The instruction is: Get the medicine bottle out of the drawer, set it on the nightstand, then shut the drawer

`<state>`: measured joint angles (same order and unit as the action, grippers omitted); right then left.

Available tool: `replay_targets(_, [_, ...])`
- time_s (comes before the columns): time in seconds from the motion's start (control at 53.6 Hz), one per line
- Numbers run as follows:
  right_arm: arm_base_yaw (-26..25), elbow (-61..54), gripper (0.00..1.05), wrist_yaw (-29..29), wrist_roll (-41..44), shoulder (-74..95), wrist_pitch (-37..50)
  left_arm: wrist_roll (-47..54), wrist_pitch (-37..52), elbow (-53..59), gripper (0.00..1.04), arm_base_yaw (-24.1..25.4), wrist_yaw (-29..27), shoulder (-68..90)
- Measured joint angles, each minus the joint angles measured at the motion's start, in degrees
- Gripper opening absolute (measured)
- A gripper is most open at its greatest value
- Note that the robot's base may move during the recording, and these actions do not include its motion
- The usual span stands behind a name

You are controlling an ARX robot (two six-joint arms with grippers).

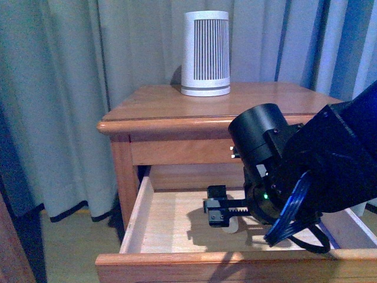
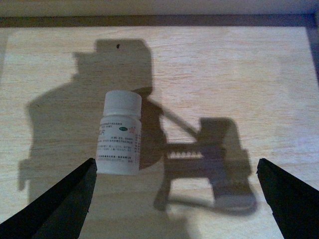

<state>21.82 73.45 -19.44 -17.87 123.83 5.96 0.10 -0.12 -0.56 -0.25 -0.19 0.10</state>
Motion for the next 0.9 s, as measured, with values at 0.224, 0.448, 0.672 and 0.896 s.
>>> replay_targets(0.224, [0.7, 4.6, 0.98, -0.7, -0.5, 5.0, 0.5, 0.0, 0.0, 0.0, 0.98, 0.0, 0.0, 0.0])
replay_targets(0.448, [1.1, 6.5, 0.77, -1.3, -0.6, 8.3, 0.9, 0.0, 0.0, 0.0, 0.98, 0.0, 0.0, 0.0])
replay_targets(0.672, [1.2, 7.0, 0.46, -1.8, -0.6, 8.8, 1.7, 0.0, 0.0, 0.0, 0.98, 0.0, 0.0, 0.0])
replay_targets(0.896, [1.2, 4.4, 0.3, -3.1, -0.9, 6.3, 1.9, 0.0, 0.0, 0.0, 0.98, 0.0, 0.0, 0.0])
